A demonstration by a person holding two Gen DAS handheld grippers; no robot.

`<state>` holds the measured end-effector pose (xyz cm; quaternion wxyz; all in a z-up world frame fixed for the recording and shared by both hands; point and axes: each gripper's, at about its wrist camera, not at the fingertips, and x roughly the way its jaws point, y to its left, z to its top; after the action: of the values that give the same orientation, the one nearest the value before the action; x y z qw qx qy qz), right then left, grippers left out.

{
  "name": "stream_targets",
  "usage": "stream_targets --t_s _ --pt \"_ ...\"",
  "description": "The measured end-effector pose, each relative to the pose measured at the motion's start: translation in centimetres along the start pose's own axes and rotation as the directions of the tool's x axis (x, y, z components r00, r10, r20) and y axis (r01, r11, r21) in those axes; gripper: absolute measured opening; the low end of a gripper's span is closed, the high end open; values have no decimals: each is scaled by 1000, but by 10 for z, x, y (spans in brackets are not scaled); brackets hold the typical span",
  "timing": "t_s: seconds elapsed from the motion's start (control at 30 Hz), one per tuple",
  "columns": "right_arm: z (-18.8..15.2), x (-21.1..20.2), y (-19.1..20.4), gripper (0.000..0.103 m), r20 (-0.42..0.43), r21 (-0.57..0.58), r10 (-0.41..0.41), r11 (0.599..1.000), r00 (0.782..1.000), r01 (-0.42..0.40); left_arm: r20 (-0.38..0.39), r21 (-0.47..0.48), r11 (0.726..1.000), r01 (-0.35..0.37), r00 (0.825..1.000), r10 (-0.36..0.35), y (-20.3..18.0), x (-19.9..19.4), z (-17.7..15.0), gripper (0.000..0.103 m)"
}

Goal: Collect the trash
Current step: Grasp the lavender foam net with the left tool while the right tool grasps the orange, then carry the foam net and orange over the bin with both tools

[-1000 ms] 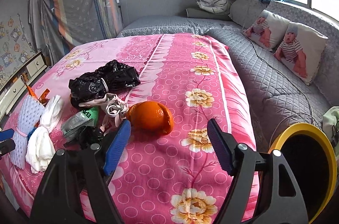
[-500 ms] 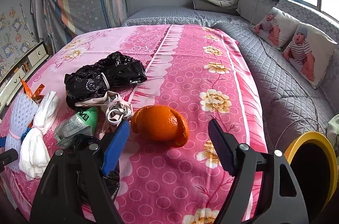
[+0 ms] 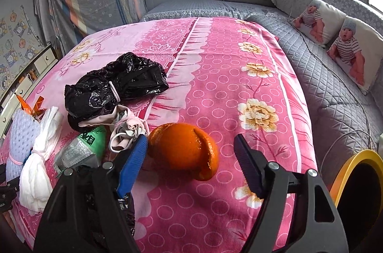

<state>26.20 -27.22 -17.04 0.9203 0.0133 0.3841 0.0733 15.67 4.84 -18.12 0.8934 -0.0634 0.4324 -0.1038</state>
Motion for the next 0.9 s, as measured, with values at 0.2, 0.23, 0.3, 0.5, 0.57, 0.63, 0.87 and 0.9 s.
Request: stream_targets --t_s 0.2,0.23,0.3,0.5,0.57,0.63,0.87,0.9 --pt "0 -2 1 41 13 -3 -3 1000 1000 3 1 -13 1000 9 1000 -9 3 -6 -1 30" --pt "0 -3 1 39 19 -1 -5 1000 1000 5 8 -14 1000 10 1000 -10 3 -10 -1 30" --pt "0 -4 -1 37 23 8 -10 1000 1000 10 24 -15 1000 10 1000 -9 4 -16 -2 29" --pt "0 -10 -2 35 43 14 -26 1000 999 26 76 -42 999 21 997 -18 12 -36 -4 29" --pt "0 -16 -2 35 58 13 -35 999 998 35 102 -54 998 32 994 -26 15 -45 -4 29" --pt "1 -22 -1 35 75 11 -45 999 996 44 129 -63 998 28 991 -20 18 -53 -4 29" --pt "5 -45 0 35 126 12 -52 999 991 51 181 -98 995 23 983 -5 27 -73 1 29" --pt "6 -48 1 35 131 12 -51 999 990 50 185 -98 995 23 983 -4 27 -76 2 29"
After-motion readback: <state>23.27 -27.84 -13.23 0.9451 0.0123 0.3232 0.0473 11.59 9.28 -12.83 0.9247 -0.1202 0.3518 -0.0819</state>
